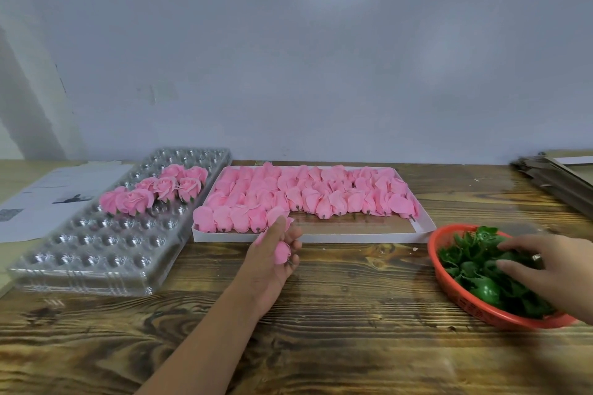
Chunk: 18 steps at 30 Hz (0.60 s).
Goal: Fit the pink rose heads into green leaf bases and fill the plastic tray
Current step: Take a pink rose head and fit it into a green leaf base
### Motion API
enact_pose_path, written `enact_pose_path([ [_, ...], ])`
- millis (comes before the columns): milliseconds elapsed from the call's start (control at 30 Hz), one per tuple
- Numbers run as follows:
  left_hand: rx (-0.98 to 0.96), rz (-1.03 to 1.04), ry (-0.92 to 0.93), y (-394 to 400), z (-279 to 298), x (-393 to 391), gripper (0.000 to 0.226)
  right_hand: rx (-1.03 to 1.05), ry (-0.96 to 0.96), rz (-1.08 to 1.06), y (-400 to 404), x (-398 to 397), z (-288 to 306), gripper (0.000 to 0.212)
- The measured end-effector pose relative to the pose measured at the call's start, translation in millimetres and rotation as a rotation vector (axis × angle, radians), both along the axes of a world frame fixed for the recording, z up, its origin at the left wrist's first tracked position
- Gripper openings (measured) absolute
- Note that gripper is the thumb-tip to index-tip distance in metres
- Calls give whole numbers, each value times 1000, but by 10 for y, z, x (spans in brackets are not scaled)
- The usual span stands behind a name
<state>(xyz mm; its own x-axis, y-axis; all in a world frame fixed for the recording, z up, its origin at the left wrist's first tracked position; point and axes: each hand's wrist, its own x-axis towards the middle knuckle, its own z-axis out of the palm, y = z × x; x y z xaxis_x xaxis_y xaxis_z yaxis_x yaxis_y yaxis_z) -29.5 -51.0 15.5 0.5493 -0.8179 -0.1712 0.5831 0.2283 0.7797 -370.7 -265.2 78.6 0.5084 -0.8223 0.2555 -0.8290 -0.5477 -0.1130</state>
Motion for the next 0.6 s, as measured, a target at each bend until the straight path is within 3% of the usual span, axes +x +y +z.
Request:
enact_pose_path([
  [133,-13,-4,24,3,-1,13,49,46,-141,-4,-402,-281,-178,54],
  [267,-19,-7,55,7,-7,30,37,-37,-318,24,-624,-401,-173,48],
  [400,-51,14,105,14,-5,46,29,-19,-499,109,-115,-117,127,45],
  [500,-79,40,167,18,6,46,25,177,-724,214,664,386,455,41],
  [600,-112,61,221,32,4,54,25,432,-901,415,1048,951,411,36],
])
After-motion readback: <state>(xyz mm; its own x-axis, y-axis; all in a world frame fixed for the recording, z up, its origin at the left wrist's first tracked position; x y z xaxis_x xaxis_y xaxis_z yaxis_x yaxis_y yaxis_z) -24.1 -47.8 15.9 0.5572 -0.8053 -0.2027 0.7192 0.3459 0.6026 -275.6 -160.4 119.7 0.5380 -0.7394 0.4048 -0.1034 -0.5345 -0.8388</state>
